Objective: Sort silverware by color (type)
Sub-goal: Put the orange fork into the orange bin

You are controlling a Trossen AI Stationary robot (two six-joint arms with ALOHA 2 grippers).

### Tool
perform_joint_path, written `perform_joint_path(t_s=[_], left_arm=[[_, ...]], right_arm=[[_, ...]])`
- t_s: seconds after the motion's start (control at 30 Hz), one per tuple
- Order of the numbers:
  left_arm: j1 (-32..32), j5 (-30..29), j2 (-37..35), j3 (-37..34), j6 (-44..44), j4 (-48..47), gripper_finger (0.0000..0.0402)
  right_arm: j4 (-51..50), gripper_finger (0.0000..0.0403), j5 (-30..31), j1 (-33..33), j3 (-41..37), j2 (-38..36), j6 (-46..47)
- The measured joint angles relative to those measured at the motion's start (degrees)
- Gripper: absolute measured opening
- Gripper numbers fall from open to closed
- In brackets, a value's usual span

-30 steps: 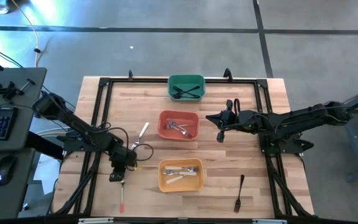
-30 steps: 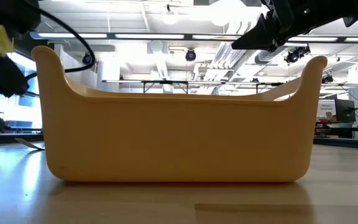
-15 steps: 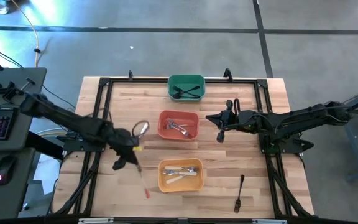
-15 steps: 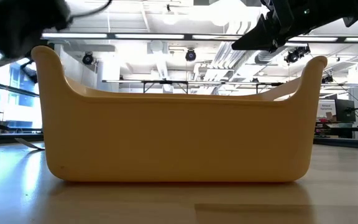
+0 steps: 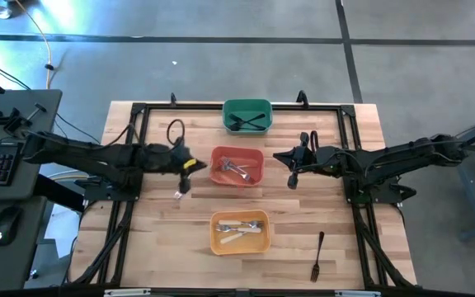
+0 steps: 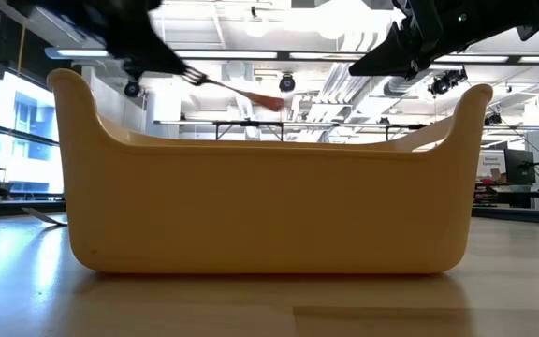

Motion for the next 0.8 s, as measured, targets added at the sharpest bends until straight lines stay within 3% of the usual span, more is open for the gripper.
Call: perform_joint_path(t_s=[0.3, 0.53, 0.8], left_arm=[[8.3, -0.5, 17.7, 0.0, 2.5, 18.6, 0.0000], [12.7, -2.7, 27.2, 0.0, 2.6, 19.9, 0.0000], [12.4, -1.7, 29.8, 0.0, 3.4, 20.1, 0.0008]], right_arm=[[0.0, 0.0000, 0.0, -0.1, 0.0, 0.0, 0.0], [-0.3, 0.0000, 0.0, -0.1, 0.0, 0.0, 0.0], [-0.3, 0.0000, 0.0, -0.1, 0.0, 0.0, 0.0]])
